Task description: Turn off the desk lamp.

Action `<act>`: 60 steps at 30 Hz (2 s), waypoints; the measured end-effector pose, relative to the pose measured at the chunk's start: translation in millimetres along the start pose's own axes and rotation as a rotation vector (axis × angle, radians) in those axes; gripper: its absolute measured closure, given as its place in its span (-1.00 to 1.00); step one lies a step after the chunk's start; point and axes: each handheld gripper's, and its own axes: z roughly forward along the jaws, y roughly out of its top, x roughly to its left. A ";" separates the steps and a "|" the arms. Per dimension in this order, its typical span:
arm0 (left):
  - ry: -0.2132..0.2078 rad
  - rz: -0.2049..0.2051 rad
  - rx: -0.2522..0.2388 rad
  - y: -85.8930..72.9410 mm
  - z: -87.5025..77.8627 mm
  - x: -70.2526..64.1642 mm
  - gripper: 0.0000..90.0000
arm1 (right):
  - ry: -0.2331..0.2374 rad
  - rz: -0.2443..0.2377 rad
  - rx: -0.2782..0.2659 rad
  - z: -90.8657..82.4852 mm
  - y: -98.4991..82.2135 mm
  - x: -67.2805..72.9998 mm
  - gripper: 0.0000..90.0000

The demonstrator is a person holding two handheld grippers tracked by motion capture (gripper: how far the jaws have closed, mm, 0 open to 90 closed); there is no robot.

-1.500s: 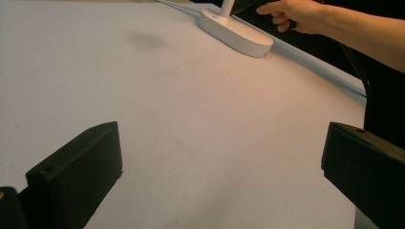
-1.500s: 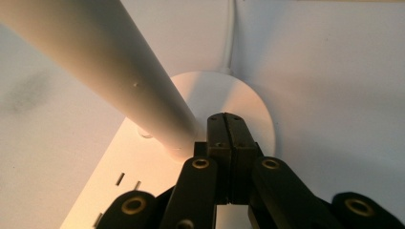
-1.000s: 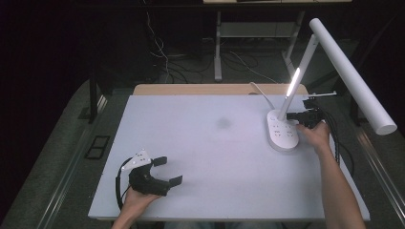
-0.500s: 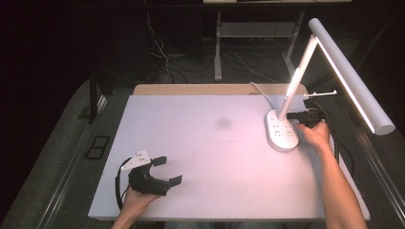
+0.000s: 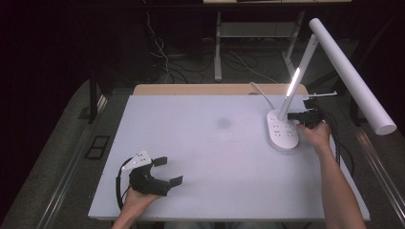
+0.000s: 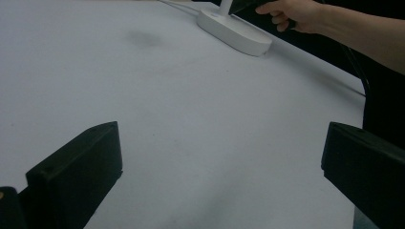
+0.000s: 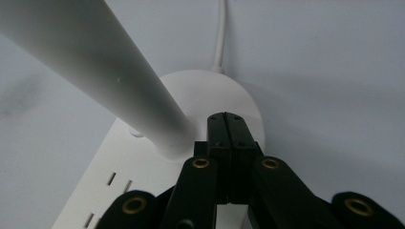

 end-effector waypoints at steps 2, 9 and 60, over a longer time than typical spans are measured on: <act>-0.001 0.001 0.000 0.0 0.1 -0.2 -1.00 | -0.011 -0.010 0.003 0.5 -0.2 1.1 1.00; -0.001 -0.001 -0.002 0.1 -0.4 0.5 -1.00 | -0.021 -0.016 -0.001 0.2 -0.2 2.1 1.00; -0.019 0.005 -0.016 1.1 0.2 -3.8 -1.00 | 0.011 -0.020 -0.129 -100.1 -30.6 53.8 -0.81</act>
